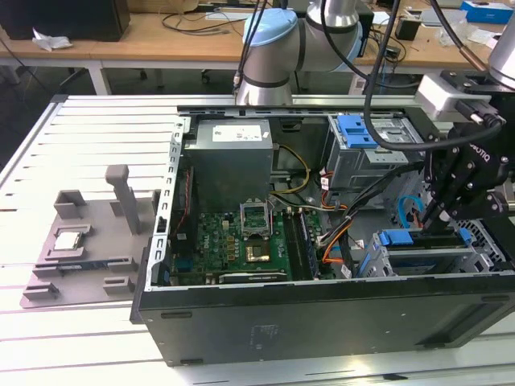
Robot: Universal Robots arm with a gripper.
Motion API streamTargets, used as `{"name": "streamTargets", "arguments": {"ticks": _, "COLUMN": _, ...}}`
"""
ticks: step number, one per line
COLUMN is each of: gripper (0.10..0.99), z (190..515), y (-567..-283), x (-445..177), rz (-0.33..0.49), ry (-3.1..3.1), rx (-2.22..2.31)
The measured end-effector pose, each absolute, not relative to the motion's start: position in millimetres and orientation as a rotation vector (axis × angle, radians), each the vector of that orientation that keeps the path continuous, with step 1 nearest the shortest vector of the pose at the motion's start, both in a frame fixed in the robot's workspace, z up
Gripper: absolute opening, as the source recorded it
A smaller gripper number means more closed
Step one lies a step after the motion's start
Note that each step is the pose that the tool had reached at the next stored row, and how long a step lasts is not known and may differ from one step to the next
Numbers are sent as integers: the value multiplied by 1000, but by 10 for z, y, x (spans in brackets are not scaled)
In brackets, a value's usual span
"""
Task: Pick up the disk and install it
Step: 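Insert the second disk wire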
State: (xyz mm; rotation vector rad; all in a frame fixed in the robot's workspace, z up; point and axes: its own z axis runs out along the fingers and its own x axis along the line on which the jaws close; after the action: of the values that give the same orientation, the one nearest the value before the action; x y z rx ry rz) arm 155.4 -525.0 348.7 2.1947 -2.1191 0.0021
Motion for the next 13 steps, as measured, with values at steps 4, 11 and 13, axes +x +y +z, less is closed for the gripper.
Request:
{"name": "streamTargets", "arguments": {"ticks": 4, "gripper": 161, "z": 3466, "y": -5248, "x": 1555, "rz": -13, "ry": -2126, "rx": 2203}}
{"name": "streamTargets", "arguments": {"ticks": 11, "gripper": 161, "z": 3445, "y": -5257, "x": 1555, "rz": -13, "ry": -2126, "rx": 2203}}
{"name": "streamTargets", "arguments": {"ticks": 13, "gripper": 161, "z": 3433, "y": -5257, "x": 1550, "rz": -13, "ry": -2126, "rx": 2202}}
